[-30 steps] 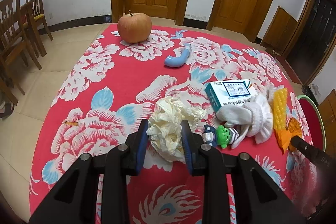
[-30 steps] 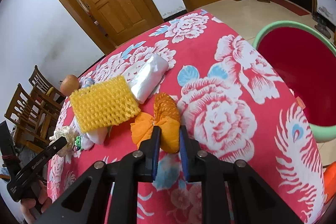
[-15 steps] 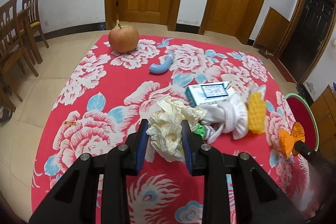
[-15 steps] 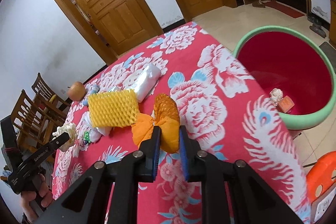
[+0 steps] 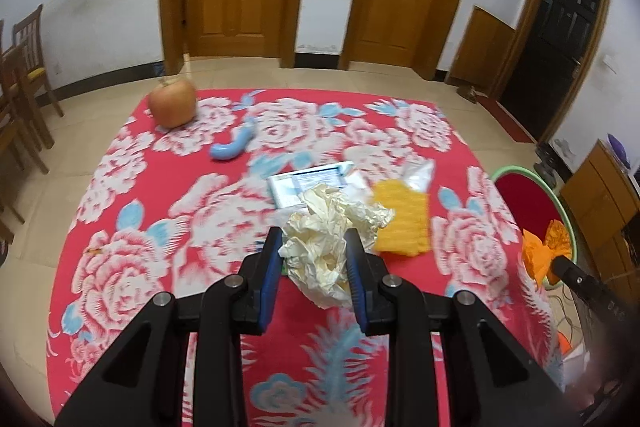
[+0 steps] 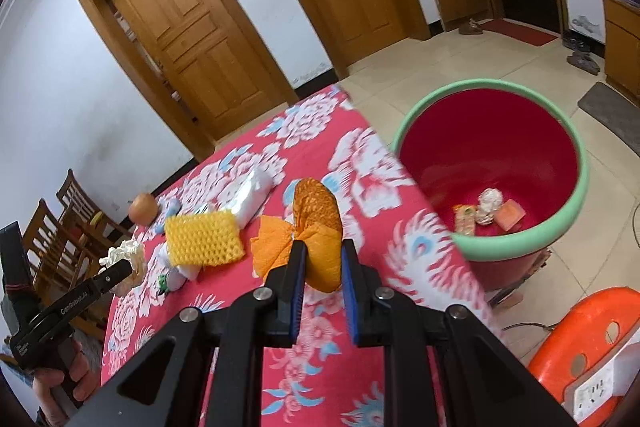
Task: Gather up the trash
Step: 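Carry tissue and orange bow over the red bucket and open both grippers, then return the left gripper to the table and grasp the white socks, then grasp the yellow foam net with the right gripper while the left holds the socks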
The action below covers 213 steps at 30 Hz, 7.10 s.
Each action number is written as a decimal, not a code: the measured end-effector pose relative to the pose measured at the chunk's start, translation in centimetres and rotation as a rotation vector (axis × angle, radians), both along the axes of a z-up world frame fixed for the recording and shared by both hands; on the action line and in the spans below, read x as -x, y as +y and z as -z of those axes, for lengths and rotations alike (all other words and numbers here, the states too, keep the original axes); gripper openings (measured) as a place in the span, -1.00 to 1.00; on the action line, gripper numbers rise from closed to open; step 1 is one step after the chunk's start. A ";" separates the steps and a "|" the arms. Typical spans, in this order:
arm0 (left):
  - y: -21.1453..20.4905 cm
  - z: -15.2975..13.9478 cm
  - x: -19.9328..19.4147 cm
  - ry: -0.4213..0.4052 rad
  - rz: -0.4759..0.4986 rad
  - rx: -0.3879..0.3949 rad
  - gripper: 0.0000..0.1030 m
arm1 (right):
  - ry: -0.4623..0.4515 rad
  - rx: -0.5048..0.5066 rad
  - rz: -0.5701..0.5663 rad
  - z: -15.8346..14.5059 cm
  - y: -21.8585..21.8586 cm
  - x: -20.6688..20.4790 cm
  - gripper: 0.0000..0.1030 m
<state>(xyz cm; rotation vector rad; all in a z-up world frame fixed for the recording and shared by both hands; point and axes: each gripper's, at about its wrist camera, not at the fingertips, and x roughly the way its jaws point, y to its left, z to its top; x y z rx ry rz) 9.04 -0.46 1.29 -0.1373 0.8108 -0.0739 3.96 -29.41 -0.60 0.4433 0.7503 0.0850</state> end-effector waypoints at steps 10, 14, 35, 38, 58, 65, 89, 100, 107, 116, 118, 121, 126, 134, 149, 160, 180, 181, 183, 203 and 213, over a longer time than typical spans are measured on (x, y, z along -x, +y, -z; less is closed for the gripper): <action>-6.3 -0.8 -1.5 -0.001 0.137 -0.001 -0.41 | -0.010 -0.012 0.122 0.0 -4.9 0.7 -0.63; -9.3 -0.7 -2.5 0.021 0.210 0.021 -0.41 | -0.002 -0.011 0.177 0.2 -6.7 0.5 -0.63; -21.7 1.8 -6.7 0.094 0.439 -0.004 -0.41 | 0.074 -0.029 0.349 2.9 -13.7 -0.5 -0.43; -22.9 2.1 -7.1 0.098 0.460 -0.008 -0.41 | 0.056 -0.019 0.364 2.4 -14.0 0.0 -0.35; -27.0 2.3 -8.2 0.062 0.534 -0.036 0.09 | 0.024 -0.048 0.441 1.5 -15.4 1.9 0.12; -25.2 0.9 -6.9 0.042 0.503 -0.034 0.15 | 0.008 -0.056 0.428 0.9 -14.7 2.6 0.21; -11.5 -2.9 -2.4 -0.043 0.259 -0.016 0.26 | -0.070 -0.030 0.276 -3.3 -7.4 4.5 0.54; -3.9 -0.8 -3.3 0.009 0.091 -0.008 0.29 | -0.063 -0.022 0.191 -3.2 -4.2 4.1 0.58; -2.3 1.4 -3.9 0.044 0.061 -0.012 0.29 | -0.025 0.004 0.152 -2.2 -2.5 3.2 0.58; -1.3 4.6 -6.2 0.121 0.051 0.004 0.34 | 0.020 0.007 0.117 -1.0 -1.5 2.3 0.58; -1.3 5.1 -6.5 0.131 0.060 0.019 0.34 | 0.025 0.009 0.110 -0.9 -1.3 2.1 0.58; -1.6 5.2 -6.4 0.115 0.074 0.020 0.34 | 0.030 0.012 0.103 -0.7 -1.1 1.9 0.58; -2.0 5.6 -6.3 0.103 0.108 0.024 0.10 | 0.044 0.010 0.094 -0.2 -0.8 1.7 0.58; -1.0 4.9 -5.4 0.081 0.132 0.125 0.04 | 0.045 0.015 0.079 -0.2 -0.4 1.7 0.58; 0.2 3.4 -3.9 0.008 0.145 0.178 0.06 | 0.045 0.016 0.058 -0.1 0.3 1.5 0.58; 1.3 4.5 -5.5 0.030 0.058 0.139 0.05 | 0.042 0.020 0.051 0.1 0.7 1.4 0.58; 0.7 2.9 -3.4 -0.003 0.114 0.122 -0.48 | 0.034 0.034 0.011 0.0 2.1 0.7 0.58; 0.8 2.6 -3.0 -0.003 0.108 0.116 -0.48 | 0.032 0.037 0.004 -0.1 2.4 0.7 0.58; 1.2 2.3 -2.2 0.004 0.091 0.104 -0.48 | 0.029 0.040 -0.007 -0.2 2.8 0.5 0.58; 7.8 2.4 1.5 0.020 -0.078 0.096 -0.48 | 0.139 0.073 -0.217 1.7 11.9 -4.4 0.42; 8.0 3.2 1.5 0.025 -0.067 0.106 -0.48 | 0.202 0.073 -0.244 4.2 13.2 -6.2 -0.26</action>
